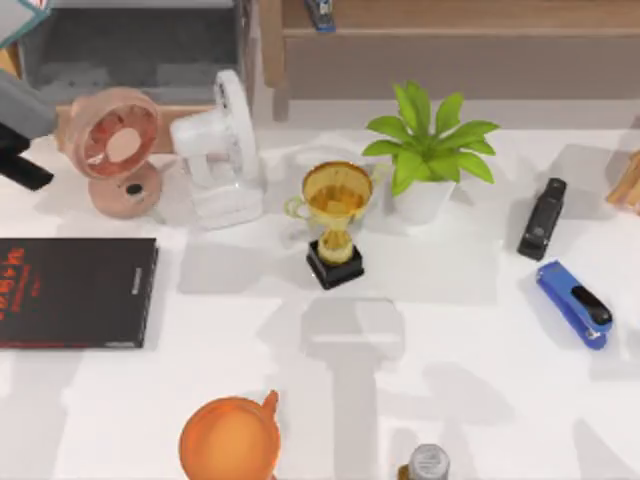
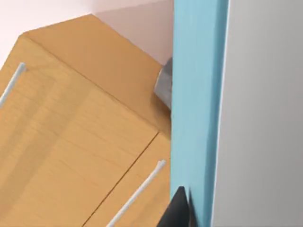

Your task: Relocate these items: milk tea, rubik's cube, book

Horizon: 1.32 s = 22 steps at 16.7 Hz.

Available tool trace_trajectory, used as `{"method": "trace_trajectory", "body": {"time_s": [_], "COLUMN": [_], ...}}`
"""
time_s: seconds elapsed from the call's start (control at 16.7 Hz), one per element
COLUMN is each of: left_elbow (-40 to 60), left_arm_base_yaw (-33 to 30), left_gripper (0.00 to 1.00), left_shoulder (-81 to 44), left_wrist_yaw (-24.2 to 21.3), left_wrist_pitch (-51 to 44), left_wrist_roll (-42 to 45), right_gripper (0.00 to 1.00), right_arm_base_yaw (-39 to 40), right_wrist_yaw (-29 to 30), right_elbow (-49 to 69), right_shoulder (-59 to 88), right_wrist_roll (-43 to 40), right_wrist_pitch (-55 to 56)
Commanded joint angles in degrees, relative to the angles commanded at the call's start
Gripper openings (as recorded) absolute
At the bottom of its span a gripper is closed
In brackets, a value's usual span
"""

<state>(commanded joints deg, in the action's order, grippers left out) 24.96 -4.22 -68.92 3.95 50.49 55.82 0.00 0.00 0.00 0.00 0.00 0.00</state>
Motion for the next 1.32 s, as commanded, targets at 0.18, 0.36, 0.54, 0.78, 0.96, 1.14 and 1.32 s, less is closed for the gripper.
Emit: {"method": "trace_trajectory", "body": {"time_s": [0.18, 0.36, 0.54, 0.78, 0.96, 1.14, 1.32], "left_elbow": [-12.40, -19.87, -21.94, -20.24, -19.60, -19.15, -18.99], "left_arm_base_yaw": [1.82, 3.55, 3.92, 2.14, 1.57, 1.91, 1.77], "left_gripper": [0.00, 0.00, 0.00, 0.00, 0.00, 0.00, 0.00], "left_shoulder": [3.05, 1.45, -4.21, -11.81, -13.20, -12.29, -13.85], "left_wrist_yaw": [-1.14, -1.59, -1.98, -3.39, -3.75, -3.65, -3.71], "left_wrist_pitch": [0.99, 0.61, -1.01, -3.15, -3.58, -3.19, -2.57], "left_wrist_roll": [11.82, 21.79, 29.18, 33.82, 34.29, 34.53, 34.48], "right_gripper": [1.00, 1.00, 1.00, 1.00, 1.00, 1.00, 1.00], "right_arm_base_yaw": [0.00, 0.00, 0.00, 0.00, 0.00, 0.00, 0.00], "right_wrist_yaw": [0.00, 0.00, 0.00, 0.00, 0.00, 0.00, 0.00], "right_elbow": [0.00, 0.00, 0.00, 0.00, 0.00, 0.00, 0.00], "right_shoulder": [0.00, 0.00, 0.00, 0.00, 0.00, 0.00, 0.00], "right_wrist_roll": [0.00, 0.00, 0.00, 0.00, 0.00, 0.00, 0.00], "right_wrist_pitch": [0.00, 0.00, 0.00, 0.00, 0.00, 0.00, 0.00]}}
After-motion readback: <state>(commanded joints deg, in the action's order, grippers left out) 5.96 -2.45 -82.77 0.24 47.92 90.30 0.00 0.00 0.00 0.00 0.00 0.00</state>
